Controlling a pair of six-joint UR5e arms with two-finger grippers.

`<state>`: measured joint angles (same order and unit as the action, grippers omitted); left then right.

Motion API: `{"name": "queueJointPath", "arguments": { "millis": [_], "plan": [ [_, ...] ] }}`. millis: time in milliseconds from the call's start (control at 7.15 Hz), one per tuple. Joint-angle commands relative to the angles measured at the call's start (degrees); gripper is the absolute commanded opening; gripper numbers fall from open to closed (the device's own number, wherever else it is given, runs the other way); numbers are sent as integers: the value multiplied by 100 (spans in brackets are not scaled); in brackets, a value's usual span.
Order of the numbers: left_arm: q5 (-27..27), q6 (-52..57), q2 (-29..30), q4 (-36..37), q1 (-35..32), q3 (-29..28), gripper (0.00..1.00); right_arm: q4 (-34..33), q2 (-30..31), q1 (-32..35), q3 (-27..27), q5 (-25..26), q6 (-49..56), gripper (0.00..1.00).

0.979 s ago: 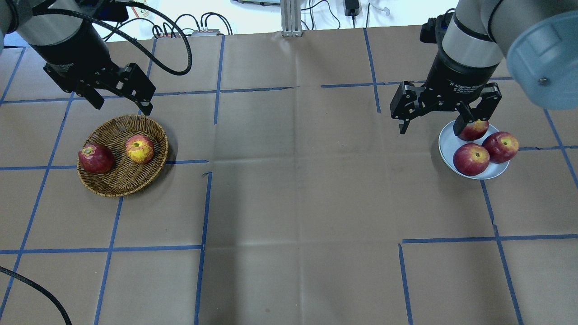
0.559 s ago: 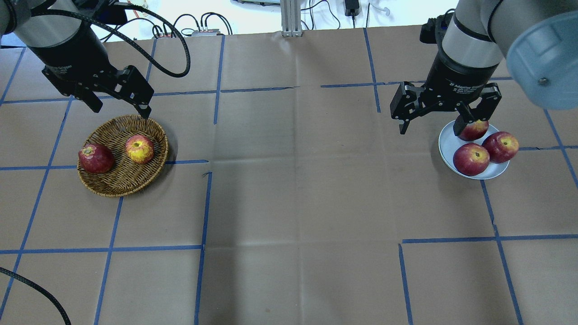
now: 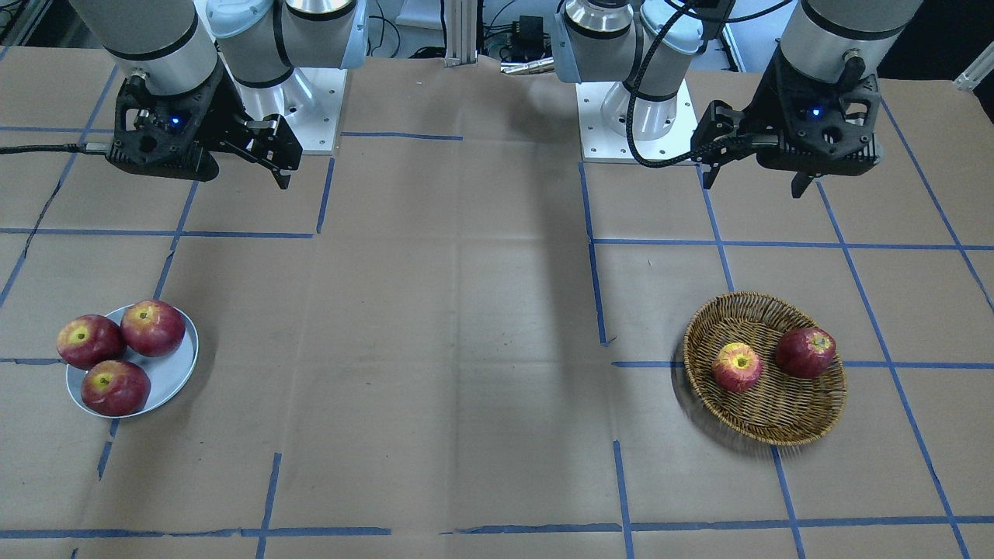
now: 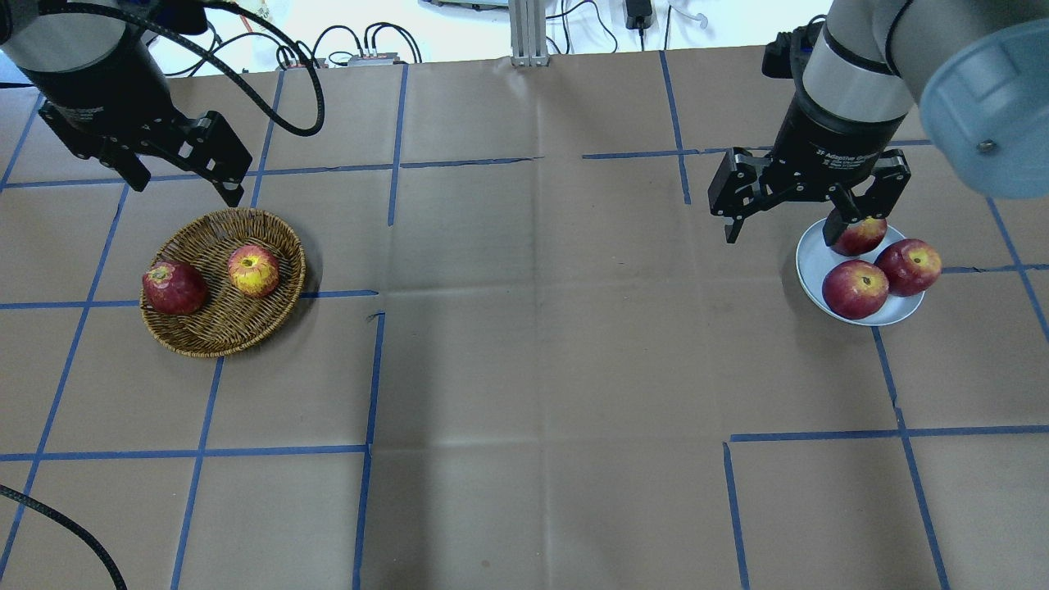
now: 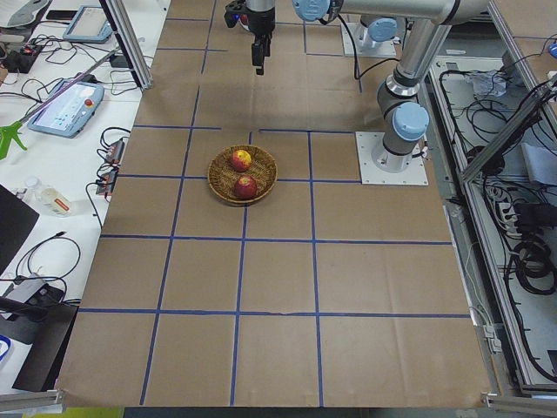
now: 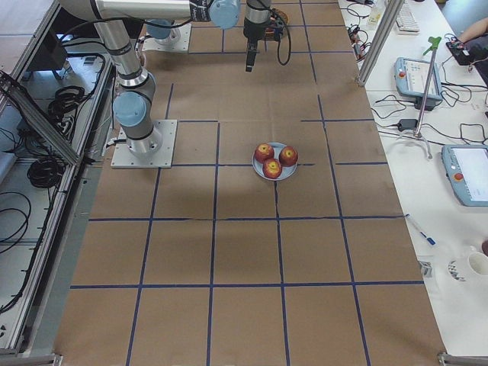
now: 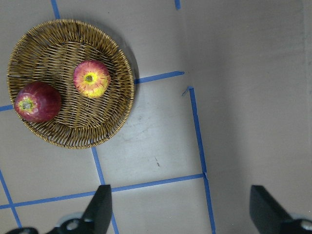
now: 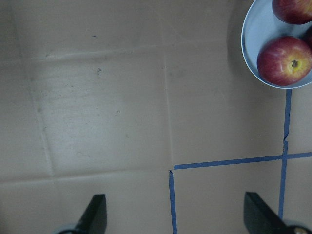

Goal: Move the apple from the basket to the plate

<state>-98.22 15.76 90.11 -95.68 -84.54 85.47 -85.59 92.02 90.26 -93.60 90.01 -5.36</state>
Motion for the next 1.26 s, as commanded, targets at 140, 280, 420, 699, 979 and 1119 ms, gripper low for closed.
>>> {"name": "queueJointPath", "arguments": {
  "millis": [140, 280, 420, 699, 979, 1119],
  "plan": [
    [-426, -438, 330, 600, 8, 119, 99, -2, 0, -9, 0, -1, 0, 100],
    [-400, -512, 462, 533, -10, 110, 99, -2, 0, 0, 0, -1, 0, 100],
    [-383, -530, 568, 480, -10, 127, 99, 7, 0, -9, -9, -1, 0, 100],
    [-365, -530, 901, 224, 43, 119, 99, 7, 0, 0, -9, -1, 9, 100],
    [-356, 665, 1428, 991, 34, 57, 99, 7, 0, 0, -9, -1, 18, 100],
    [-330, 1701, 1561, 1894, 43, 196, 99, 7, 0, 0, -9, -10, 18, 100]
  ]
}}
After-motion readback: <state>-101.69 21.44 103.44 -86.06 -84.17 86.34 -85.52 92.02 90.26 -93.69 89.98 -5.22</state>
